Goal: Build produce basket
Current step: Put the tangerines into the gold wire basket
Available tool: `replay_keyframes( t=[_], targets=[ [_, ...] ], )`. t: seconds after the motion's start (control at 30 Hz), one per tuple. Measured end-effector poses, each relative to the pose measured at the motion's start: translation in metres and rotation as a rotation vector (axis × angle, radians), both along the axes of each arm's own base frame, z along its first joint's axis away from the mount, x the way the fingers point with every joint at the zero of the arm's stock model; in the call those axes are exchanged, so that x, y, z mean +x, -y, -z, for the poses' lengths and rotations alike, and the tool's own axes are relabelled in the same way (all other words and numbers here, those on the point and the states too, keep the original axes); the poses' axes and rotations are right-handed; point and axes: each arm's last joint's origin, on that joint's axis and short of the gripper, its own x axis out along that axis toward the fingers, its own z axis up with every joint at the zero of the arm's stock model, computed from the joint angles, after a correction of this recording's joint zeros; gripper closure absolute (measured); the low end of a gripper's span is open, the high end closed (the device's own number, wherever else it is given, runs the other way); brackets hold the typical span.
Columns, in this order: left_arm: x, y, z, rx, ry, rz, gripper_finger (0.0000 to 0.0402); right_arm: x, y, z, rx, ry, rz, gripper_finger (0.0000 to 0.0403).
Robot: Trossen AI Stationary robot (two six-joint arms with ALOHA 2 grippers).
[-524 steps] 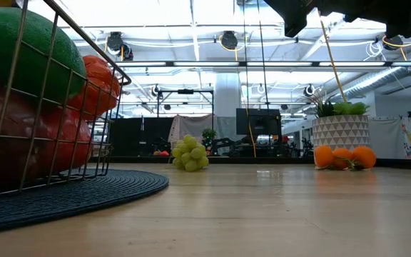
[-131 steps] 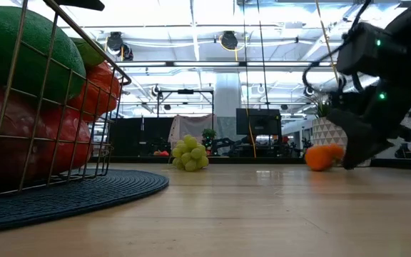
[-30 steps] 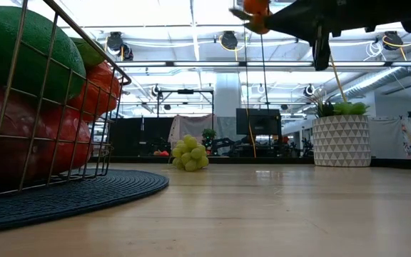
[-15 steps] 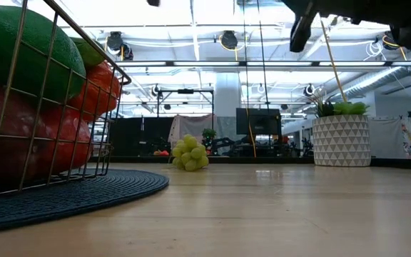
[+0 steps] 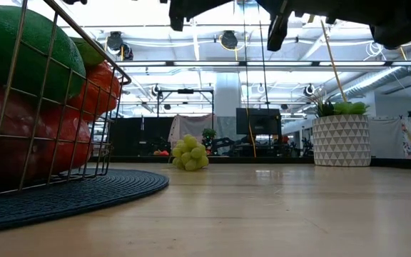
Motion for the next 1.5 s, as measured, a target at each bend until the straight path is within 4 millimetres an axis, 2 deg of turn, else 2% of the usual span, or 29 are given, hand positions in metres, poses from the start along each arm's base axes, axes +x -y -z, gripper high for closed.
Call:
replay_keyframes(
  t=[0.3,0.4,0.93,1.03,1.2,1.37,1.5],
  targets=[
    [0.0,0.002,-0.003,0.004,0.029,0.004,0.0129,0.001,0.001,0.004,-0.009,-0.04,0.009,0.0397],
    [0.0,0.002,-0.003,0.01,0.031,0.002,0.014,0.001,0.001,0.004,-0.01,-0.041,0.009,0.0397],
    [0.0,0.001,-0.003,0.068,0.03,-0.001,0.0372,0.002,0.002,0.004,-0.034,-0.047,0.015,0.0392],
    [0.0,0.001,-0.002,0.07,0.023,0.01,0.0392,0.002,0.001,0.004,-0.047,-0.047,0.016,0.0367],
    [-0.002,0.002,-0.004,0.073,0.017,0.036,0.0379,-0.002,0.0,0.001,-0.084,-0.087,-0.019,0.0286],
    [-0.012,-0.001,-0.014,0.087,-0.017,0.036,0.0381,-0.017,0.003,-0.003,-0.127,-0.29,-0.061,0.0206],
    [-0.029,-0.005,-0.021,0.114,-0.135,0.04,0.0391,-0.036,0.008,-0.009,-0.081,-0.443,-0.091,0.0168]
  ],
)
